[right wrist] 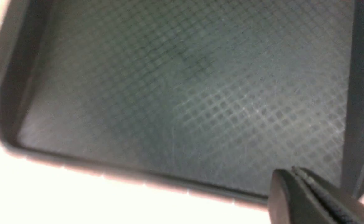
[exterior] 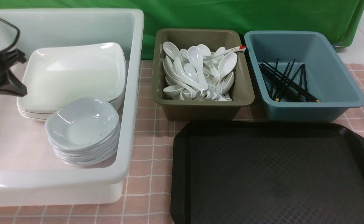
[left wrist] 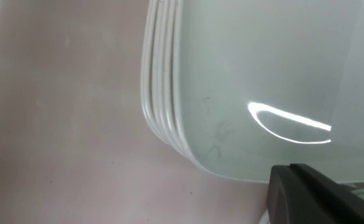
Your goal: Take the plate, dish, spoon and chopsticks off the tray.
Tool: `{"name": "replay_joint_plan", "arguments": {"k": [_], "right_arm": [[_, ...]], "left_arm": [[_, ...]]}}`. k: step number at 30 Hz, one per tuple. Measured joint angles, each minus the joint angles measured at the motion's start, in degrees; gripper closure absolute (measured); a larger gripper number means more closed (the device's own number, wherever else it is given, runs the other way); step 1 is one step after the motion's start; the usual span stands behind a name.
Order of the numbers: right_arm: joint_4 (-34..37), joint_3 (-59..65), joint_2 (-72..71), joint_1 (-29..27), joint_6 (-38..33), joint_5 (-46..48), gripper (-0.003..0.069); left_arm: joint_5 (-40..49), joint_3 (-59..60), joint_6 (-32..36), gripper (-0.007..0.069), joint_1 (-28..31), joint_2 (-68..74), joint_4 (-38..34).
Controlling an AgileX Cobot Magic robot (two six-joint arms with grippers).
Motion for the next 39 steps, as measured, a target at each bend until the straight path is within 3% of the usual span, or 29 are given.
{"name": "replay_joint_plan", "arguments": {"k": [4, 8, 13, 15, 18, 21, 39], "right_arm": [[-0.1, -7.4, -3.4, 0.0, -0.8, 8.5, 0.0629], [-0.1, -6.0, -13.2, 0.0, -1.0, 4.9, 0.0629], [0.7, 3.3, -26.1, 0.0, -1.4, -10.5, 0.0629], [0.9, 10.8, -31.7, 0.0, -1.5, -24.5, 0.0629], [0.9, 17.7, -33.9, 0.0, -1.7, -37.6, 0.0629], [0.9, 20.7, -34.2, 0.0, -1.8, -42.5, 0.0629], [0.9, 27.2, -34.1, 0.0, -1.8, -42.5, 0.0611]], "left_arm": [[1.3, 0.0, -1.4, 0.0622, -3.1, -5.1, 0.1], [1.9, 0.0, -1.6, 0.0622, -5.0, -8.7, -0.4], [1.9, 0.0, -1.8, 0.0621, -5.3, -10.6, -3.0], [2.3, 0.0, -1.8, 0.062, -5.3, -10.8, -4.1], [3.5, 0.0, -1.8, 0.0619, -5.3, -10.8, -4.3], [4.2, 0.0, -1.8, 0.0619, -5.3, -10.8, -4.5], [7.3, 0.0, -1.3, 0.0617, -5.3, -10.8, -4.5]]}}
